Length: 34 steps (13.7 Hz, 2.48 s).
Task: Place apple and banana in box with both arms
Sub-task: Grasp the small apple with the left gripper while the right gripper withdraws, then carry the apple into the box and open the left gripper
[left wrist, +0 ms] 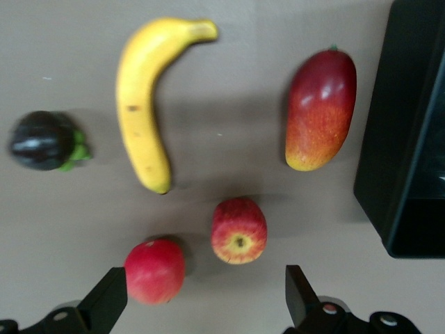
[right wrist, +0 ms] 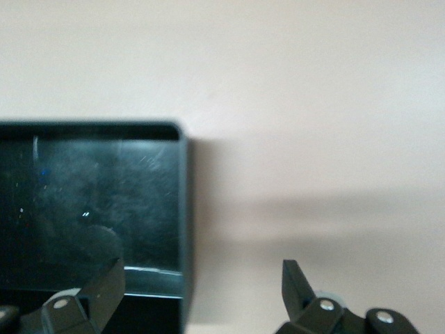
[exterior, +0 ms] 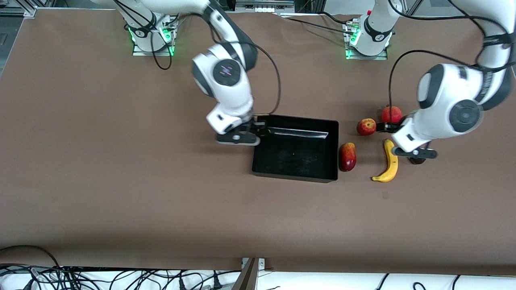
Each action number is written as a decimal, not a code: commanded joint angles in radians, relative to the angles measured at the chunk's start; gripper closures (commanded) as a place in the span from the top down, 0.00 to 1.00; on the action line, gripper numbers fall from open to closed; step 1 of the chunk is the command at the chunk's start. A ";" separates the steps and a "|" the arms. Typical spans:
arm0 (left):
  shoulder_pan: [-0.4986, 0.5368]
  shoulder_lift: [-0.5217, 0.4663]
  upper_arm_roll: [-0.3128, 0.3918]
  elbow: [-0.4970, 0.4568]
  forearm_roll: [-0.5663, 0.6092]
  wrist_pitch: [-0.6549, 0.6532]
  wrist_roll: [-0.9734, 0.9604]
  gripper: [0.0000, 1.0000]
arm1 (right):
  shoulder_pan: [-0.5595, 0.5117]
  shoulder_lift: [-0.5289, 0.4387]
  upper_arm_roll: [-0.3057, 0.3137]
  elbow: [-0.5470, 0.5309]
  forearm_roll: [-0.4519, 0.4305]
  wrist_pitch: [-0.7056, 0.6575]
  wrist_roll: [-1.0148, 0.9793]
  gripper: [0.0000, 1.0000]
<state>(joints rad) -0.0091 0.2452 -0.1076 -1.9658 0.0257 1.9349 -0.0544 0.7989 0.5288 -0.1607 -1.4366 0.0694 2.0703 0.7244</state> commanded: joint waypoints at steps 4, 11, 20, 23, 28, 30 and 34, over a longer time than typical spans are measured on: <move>0.006 -0.072 -0.024 -0.320 0.014 0.341 -0.013 1.00 | -0.033 -0.278 -0.184 -0.041 0.062 -0.342 -0.277 1.00; 0.003 0.032 -0.029 -0.389 0.029 0.506 -0.013 1.00 | -0.232 -0.550 -0.179 -0.204 0.043 -0.487 -0.505 1.00; 0.003 -0.037 -0.044 -0.200 0.074 0.222 -0.011 0.05 | -0.633 -0.570 0.113 -0.225 -0.056 -0.498 -0.680 1.00; 0.001 -0.009 -0.133 0.055 0.056 -0.021 -0.060 0.04 | -0.632 -0.569 0.112 -0.219 -0.060 -0.500 -0.680 1.00; -0.079 0.182 -0.290 0.254 0.057 -0.013 -0.484 0.05 | -0.632 -0.567 0.112 -0.212 -0.069 -0.498 -0.677 1.00; -0.124 0.245 -0.288 0.245 0.071 0.086 -0.551 0.06 | -0.632 -0.566 0.113 -0.205 -0.086 -0.495 -0.665 1.00; -0.133 0.318 -0.287 0.176 0.074 0.203 -0.561 0.10 | -0.630 -0.550 0.115 -0.189 -0.108 -0.498 -0.666 1.00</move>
<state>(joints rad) -0.1416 0.5524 -0.3945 -1.7756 0.0795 2.1179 -0.5987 0.1892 -0.0230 -0.0663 -1.6384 -0.0189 1.5767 0.0627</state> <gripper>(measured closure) 0.335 0.000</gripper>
